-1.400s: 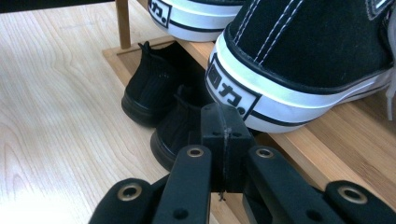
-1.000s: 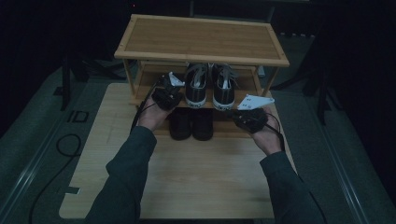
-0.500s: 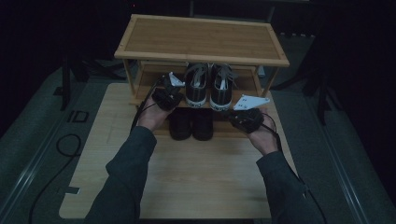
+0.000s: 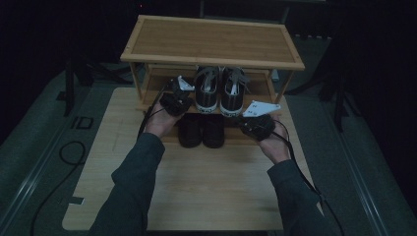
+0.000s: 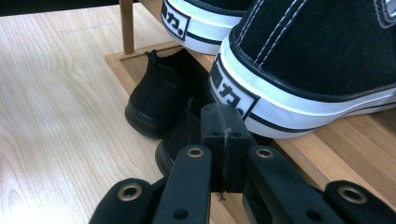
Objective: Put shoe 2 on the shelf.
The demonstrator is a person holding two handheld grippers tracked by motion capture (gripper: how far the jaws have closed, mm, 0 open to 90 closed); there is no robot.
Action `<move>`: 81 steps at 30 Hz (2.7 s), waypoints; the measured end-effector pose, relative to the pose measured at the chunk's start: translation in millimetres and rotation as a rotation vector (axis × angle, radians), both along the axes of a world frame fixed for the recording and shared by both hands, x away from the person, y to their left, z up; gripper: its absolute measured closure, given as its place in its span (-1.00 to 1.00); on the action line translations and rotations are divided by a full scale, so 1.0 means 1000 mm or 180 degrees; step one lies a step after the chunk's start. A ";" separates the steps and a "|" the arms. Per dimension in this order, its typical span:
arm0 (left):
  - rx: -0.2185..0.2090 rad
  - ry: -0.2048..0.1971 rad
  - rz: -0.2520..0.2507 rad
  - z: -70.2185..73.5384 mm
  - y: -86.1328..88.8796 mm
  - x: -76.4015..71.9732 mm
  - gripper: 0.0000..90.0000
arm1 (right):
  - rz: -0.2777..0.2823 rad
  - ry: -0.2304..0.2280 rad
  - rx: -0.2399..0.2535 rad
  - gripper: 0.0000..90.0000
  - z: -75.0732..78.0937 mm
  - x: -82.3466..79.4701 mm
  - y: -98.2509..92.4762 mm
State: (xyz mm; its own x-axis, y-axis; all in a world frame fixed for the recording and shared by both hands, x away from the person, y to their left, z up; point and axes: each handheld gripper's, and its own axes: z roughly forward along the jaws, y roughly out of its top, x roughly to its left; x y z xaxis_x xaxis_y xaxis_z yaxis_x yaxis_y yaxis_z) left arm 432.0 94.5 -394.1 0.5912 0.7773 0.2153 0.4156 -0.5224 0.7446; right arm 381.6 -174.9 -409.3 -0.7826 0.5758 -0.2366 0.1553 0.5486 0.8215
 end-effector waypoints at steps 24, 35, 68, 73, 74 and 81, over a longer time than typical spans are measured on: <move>0.0042 0.0022 0.0004 0.002 -0.002 0.001 1.00 | -0.0035 -0.0010 -0.0175 1.00 -0.001 0.005 0.011; 0.0057 -0.0043 -0.0059 0.003 -0.007 -0.001 1.00 | 0.0049 0.0069 -0.0178 1.00 -0.005 0.002 0.005; 0.0005 -0.0074 0.0067 0.010 0.016 -0.003 0.89 | 0.0043 0.0208 -0.0404 0.97 -0.021 -0.003 -0.003; 0.0039 -0.0087 0.0058 0.009 0.022 -0.005 0.88 | 0.0016 0.0239 -0.0403 0.97 -0.025 -0.005 -0.009; 0.0026 -0.0087 0.0078 0.009 0.023 -0.006 0.88 | 0.0013 0.0244 -0.0409 0.97 -0.026 -0.005 -0.010; 0.0036 -0.0115 0.0089 0.010 0.028 -0.008 0.88 | -0.0006 0.0274 -0.0444 0.97 -0.031 -0.006 -0.013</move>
State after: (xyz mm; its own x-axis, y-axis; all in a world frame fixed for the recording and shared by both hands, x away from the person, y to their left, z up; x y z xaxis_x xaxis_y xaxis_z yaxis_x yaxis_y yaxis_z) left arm 424.1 122.2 -383.6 0.5610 0.7907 0.2451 0.4031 -0.5195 0.7534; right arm 375.8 -188.1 -440.7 -0.8024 0.5435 -0.2464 0.2230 0.6560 0.7210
